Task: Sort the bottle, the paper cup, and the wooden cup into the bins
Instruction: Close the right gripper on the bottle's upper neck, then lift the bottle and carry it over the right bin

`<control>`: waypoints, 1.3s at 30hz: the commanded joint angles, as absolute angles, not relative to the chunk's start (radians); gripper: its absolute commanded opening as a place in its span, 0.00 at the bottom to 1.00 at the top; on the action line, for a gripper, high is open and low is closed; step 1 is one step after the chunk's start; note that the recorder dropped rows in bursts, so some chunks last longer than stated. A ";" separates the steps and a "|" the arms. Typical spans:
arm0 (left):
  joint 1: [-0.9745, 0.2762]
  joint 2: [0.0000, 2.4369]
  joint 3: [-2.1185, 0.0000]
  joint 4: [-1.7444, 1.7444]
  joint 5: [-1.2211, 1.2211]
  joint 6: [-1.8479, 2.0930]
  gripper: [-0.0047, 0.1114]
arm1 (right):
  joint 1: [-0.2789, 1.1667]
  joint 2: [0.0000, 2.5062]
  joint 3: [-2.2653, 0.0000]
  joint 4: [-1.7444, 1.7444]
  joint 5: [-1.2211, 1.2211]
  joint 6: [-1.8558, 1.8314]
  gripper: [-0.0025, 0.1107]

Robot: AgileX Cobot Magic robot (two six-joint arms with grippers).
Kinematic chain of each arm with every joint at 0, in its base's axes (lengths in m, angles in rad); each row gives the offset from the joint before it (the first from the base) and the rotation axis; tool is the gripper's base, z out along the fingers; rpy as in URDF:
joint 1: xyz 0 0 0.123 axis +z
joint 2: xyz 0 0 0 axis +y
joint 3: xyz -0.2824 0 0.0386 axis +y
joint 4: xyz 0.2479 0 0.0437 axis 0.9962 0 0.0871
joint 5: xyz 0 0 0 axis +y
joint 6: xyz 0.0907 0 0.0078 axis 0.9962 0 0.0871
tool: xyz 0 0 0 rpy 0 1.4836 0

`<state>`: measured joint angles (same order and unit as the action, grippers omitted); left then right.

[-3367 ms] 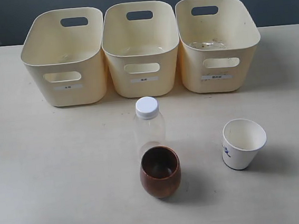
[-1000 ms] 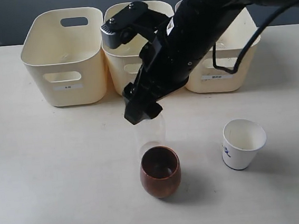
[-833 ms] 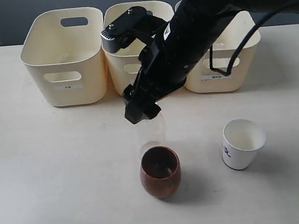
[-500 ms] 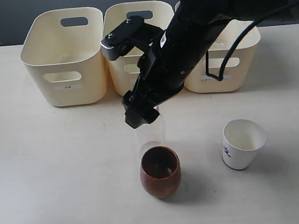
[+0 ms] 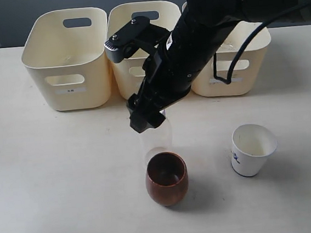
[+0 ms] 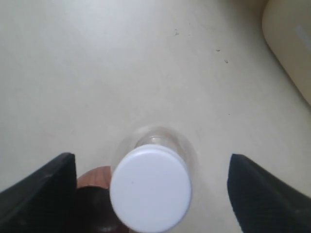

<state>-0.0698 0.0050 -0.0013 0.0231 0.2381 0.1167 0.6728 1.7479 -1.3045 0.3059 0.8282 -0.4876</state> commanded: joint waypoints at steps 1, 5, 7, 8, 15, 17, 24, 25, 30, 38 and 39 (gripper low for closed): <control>-0.073 0.000 0.000 0.020 0.240 0.115 0.04 | 0.676 1.743 -1.310 0.289 0.827 -0.477 0.73; -0.073 0.000 0.000 0.020 0.240 0.115 0.04 | 0.676 1.743 -1.310 0.289 0.827 -0.477 0.69; -0.073 0.000 0.000 0.020 0.240 0.115 0.04 | 0.676 1.743 -1.310 0.289 0.828 -0.475 0.64; -0.073 0.000 0.000 0.020 0.240 0.115 0.04 | 0.676 1.743 -1.310 0.289 0.830 -0.475 0.61; -0.073 0.000 0.000 0.020 0.240 0.115 0.04 | 0.676 1.743 -1.310 0.263 0.854 -0.475 0.07; -0.073 0.000 0.000 0.020 0.240 0.115 0.04 | 0.676 1.743 -1.310 0.256 0.854 -0.475 0.03; -0.073 0.000 0.000 0.020 0.240 0.115 0.04 | 0.676 1.743 -1.310 0.252 0.852 -0.479 0.04; -0.073 0.000 0.000 0.020 0.240 0.115 0.04 | 0.676 1.743 -1.310 0.250 0.850 -0.479 0.04; -0.073 0.000 0.000 0.020 0.240 0.115 0.04 | 0.676 1.743 -1.310 0.248 0.822 -0.479 0.04; -0.073 0.000 0.000 0.020 0.240 0.115 0.04 | 0.676 1.660 -1.310 0.232 0.681 -0.479 0.04; -0.073 0.000 0.000 0.020 0.240 0.115 0.04 | 0.676 1.645 -1.310 0.230 0.671 -0.479 0.04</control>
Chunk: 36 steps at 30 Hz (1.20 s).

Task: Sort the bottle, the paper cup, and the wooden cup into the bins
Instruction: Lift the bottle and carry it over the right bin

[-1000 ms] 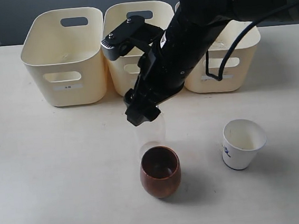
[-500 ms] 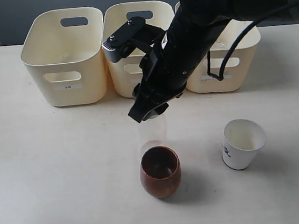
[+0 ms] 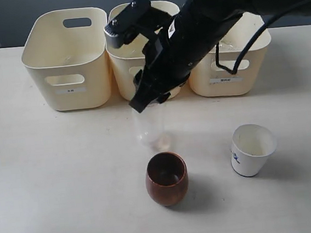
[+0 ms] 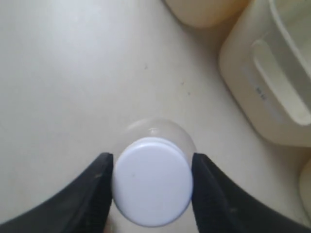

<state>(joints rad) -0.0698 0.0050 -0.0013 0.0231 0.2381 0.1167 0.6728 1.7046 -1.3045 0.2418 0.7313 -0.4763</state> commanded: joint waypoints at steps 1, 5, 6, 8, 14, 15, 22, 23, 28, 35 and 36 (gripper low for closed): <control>-0.073 0.000 0.000 0.020 0.240 0.115 0.04 | 0.676 1.632 -1.310 0.225 0.665 -0.479 0.04; -0.073 0.000 0.000 0.020 0.240 0.115 0.04 | 0.676 1.539 -1.310 0.101 0.623 -0.368 0.02; -0.073 0.000 0.000 0.020 0.240 0.115 0.04 | 0.676 1.509 -1.310 0.030 0.603 -0.295 0.01; -0.073 0.000 0.000 0.020 0.240 0.115 0.04 | 0.676 1.478 -1.310 -0.049 0.597 -0.222 0.01; -0.073 0.000 0.000 0.020 0.240 0.115 0.04 | 0.674 1.413 -1.310 -0.398 0.604 0.098 0.01; -0.073 0.000 0.000 0.020 0.240 0.115 0.04 | 0.672 1.411 -1.315 -0.460 0.615 0.142 0.01; -0.073 0.000 0.000 0.020 0.240 0.115 0.04 | 0.529 1.424 -1.350 -0.419 0.622 0.157 0.01; -0.073 0.000 0.000 0.020 0.240 0.115 0.04 | 0.507 1.429 -1.359 -0.405 0.622 0.155 0.01; -0.073 0.000 0.000 0.020 0.240 0.115 0.04 | 0.413 1.490 -1.399 -0.303 0.618 0.064 0.01; -0.073 0.000 0.000 0.020 0.240 0.115 0.04 | 0.319 1.664 -1.475 -0.147 0.618 -0.093 0.01; -0.073 0.000 0.000 0.020 0.240 0.115 0.04 | 0.305 1.693 -1.495 -0.121 0.618 -0.113 0.01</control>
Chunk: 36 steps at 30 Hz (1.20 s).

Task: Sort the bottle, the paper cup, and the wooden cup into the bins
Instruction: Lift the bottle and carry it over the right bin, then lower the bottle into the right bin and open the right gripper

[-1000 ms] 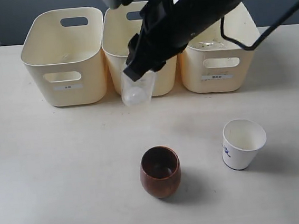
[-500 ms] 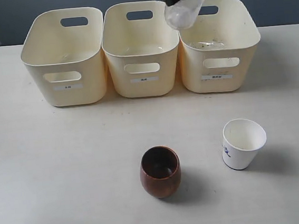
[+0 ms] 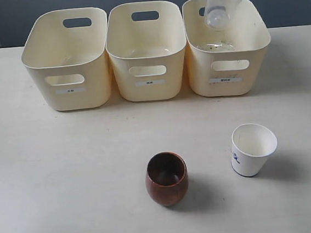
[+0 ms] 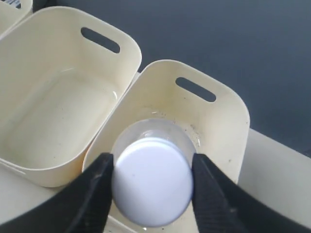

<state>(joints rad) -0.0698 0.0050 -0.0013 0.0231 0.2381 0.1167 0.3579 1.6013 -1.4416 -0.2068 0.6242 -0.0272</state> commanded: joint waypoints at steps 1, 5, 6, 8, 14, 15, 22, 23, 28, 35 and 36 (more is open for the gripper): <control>-0.073 0.000 0.000 0.020 0.240 0.115 0.04 | 0.293 1.716 -1.510 -0.096 0.618 -0.132 0.01; -0.073 0.000 0.000 0.020 0.240 0.115 0.04 | 0.254 1.822 -1.571 -0.009 0.622 -0.206 0.01; -0.073 0.000 0.000 0.020 0.240 0.115 0.04 | 0.249 1.847 -1.585 0.000 0.624 -0.222 0.01; -0.073 0.000 0.000 0.020 0.240 0.115 0.04 | 0.240 1.889 -1.611 0.006 0.629 -0.233 0.01; -0.073 0.000 0.000 0.020 0.240 0.115 0.04 | 0.230 1.999 -1.689 0.006 0.663 -0.256 0.01; -0.073 0.000 0.000 0.020 0.240 0.115 0.04 | 0.230 2.013 -1.700 0.007 0.670 -0.266 0.01; -0.073 0.000 0.000 0.020 0.240 0.115 0.04 | 0.230 2.075 -1.745 0.012 0.702 -0.278 0.01; -0.073 0.000 0.000 0.020 0.240 0.115 0.04 | 0.230 2.076 -1.745 0.012 0.702 -0.278 0.01; -0.073 0.000 0.000 0.020 0.240 0.115 0.04 | 0.230 2.078 -1.745 0.012 0.697 -0.278 0.01; -0.073 0.000 0.000 0.020 0.240 0.115 0.04 | 0.230 2.090 -1.745 0.032 0.710 -0.278 0.02; -0.073 0.000 0.000 0.020 0.240 0.115 0.04 | 0.230 2.090 -1.745 0.031 0.710 -0.278 0.02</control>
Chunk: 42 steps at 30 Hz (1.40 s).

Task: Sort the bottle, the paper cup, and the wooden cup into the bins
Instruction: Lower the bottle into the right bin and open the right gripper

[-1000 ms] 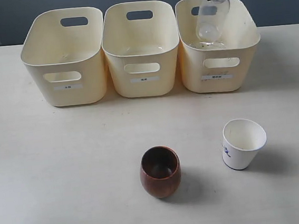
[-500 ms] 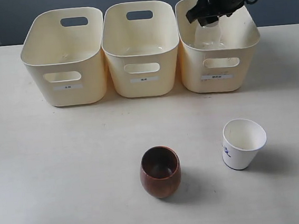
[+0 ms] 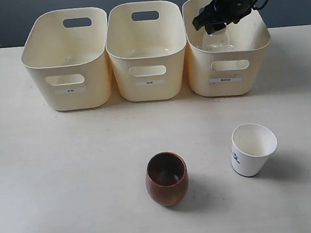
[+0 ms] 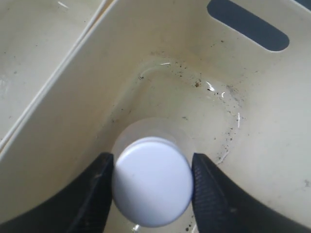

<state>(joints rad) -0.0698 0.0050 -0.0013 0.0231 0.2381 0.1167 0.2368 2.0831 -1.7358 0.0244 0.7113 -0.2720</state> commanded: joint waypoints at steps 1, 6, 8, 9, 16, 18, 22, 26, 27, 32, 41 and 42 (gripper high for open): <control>-0.073 0.000 0.000 0.020 0.240 0.115 0.04 | 0.230 2.090 -1.745 0.031 0.710 -0.278 0.02; -0.073 0.000 0.000 0.020 0.240 0.115 0.04 | 0.230 2.090 -1.745 0.035 0.710 -0.276 0.02; -0.073 0.000 0.000 0.020 0.240 0.115 0.04 | 0.230 2.090 -1.745 0.035 0.711 -0.276 0.02; -0.073 0.000 0.000 0.020 0.240 0.115 0.04 | 0.230 2.091 -1.745 0.035 0.712 -0.276 0.04; -0.073 0.000 0.000 0.020 0.240 0.115 0.04 | 0.230 2.097 -1.745 0.025 0.721 -0.253 0.43; -0.073 0.000 0.000 0.020 0.240 0.115 0.04 | 0.230 2.097 -1.745 0.025 0.697 -0.252 0.43; -0.073 0.000 0.000 0.020 0.240 0.115 0.04 | 0.230 2.097 -1.745 0.032 0.669 -0.252 0.43; -0.073 0.000 0.000 0.020 0.240 0.115 0.04 | 0.230 2.097 -1.745 0.032 0.669 -0.246 0.59; -0.073 0.000 0.000 0.020 0.240 0.115 0.04 | 0.230 2.097 -1.745 0.028 0.669 -0.235 0.64; -0.073 0.000 0.000 0.020 0.240 0.115 0.04 | 0.230 2.097 -1.745 0.028 0.669 -0.233 0.65; -0.073 0.000 0.000 0.020 0.240 0.115 0.04 | 0.230 2.097 -1.745 0.024 0.657 -0.225 0.65; -0.073 0.000 0.000 0.020 0.240 0.115 0.04 | 0.230 2.097 -1.745 0.024 0.657 -0.225 0.65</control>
